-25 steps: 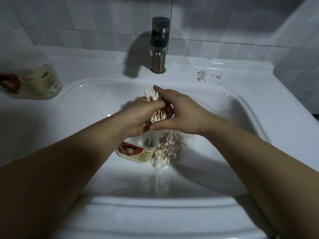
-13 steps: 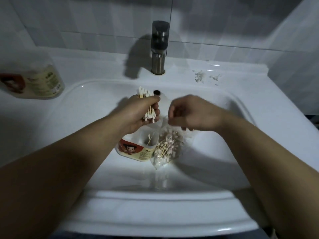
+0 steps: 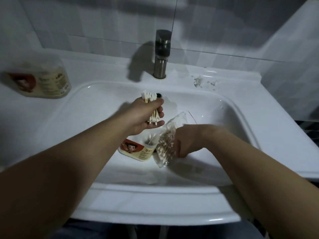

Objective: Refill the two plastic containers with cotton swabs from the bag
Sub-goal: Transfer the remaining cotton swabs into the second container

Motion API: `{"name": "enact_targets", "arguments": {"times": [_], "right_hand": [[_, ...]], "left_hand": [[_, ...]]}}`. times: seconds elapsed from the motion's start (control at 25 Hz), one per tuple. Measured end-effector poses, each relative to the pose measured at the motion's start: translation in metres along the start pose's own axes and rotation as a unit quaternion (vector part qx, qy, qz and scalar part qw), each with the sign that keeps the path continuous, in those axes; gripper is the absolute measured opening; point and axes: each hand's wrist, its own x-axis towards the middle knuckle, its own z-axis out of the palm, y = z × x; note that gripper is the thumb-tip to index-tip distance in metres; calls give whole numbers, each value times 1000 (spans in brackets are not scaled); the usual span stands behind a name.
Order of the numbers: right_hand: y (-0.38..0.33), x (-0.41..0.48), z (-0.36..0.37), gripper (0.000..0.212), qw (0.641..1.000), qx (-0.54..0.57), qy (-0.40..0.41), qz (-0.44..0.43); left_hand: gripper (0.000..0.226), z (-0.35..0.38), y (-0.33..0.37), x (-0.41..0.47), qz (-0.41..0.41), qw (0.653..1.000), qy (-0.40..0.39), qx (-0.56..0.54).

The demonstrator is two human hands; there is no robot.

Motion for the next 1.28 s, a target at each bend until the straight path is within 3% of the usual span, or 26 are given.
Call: {"name": "enact_targets", "arguments": {"times": [0.24, 0.76, 0.96, 1.12, 1.28], "right_hand": [[1, 3, 0, 34, 1000, -20, -2, -17], [-1, 13, 10, 14, 996, -77, -9, -38], [11, -4, -9, 17, 993, 114, -18, -4], [22, -13, -19, 9, 947, 302, 104, -39], [24, -11, -20, 12, 893, 400, 201, -34]], "left_hand": [[12, 0, -1, -1, -3, 1000, -9, 28], [13, -1, -7, 3, -5, 998, -26, 65], [9, -2, -7, 3, 8, 995, -43, 90], [11, 1, -12, 5, 9, 987, -80, 141], [13, 4, -15, 4, 5, 982, -105, 160]]}}
